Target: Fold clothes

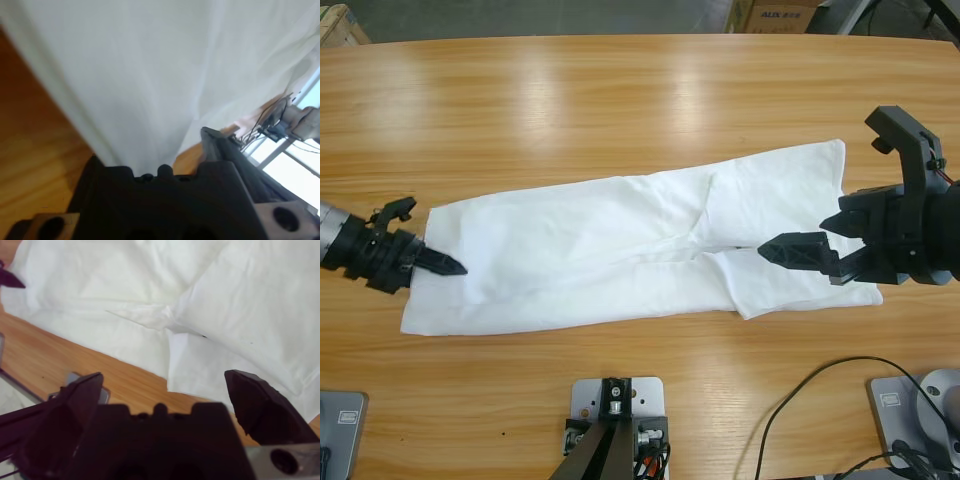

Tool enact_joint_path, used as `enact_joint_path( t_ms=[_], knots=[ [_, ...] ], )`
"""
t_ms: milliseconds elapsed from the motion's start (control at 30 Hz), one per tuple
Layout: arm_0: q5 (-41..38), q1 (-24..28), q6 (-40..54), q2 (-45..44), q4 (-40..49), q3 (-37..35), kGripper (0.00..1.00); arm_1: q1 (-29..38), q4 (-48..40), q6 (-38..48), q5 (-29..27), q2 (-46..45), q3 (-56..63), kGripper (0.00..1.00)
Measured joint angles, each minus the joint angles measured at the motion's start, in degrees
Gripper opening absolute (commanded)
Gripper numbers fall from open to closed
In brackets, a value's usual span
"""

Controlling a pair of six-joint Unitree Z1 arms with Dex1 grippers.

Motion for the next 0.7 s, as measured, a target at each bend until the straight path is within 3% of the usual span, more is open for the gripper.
enact_joint_path(
  t_ms=[200,267,700],
  knots=[
    [0.48,-0.06,0.00,0.00,0.76,0.10,0.346,0.00,-0.16,0.00,-0.13,0.00,0.39,1.000],
    [1.22,-0.05,0.00,0.00,0.35,0.32,0.004,0.00,-0.22,0.00,-0.13,0.00,0.65,1.000],
    [6.27,1.05,-0.22,-2.58,-2.30,1.04,0.000,0.00,-1.58,0.00,0.02,0.00,1.53,1.000]
  ],
)
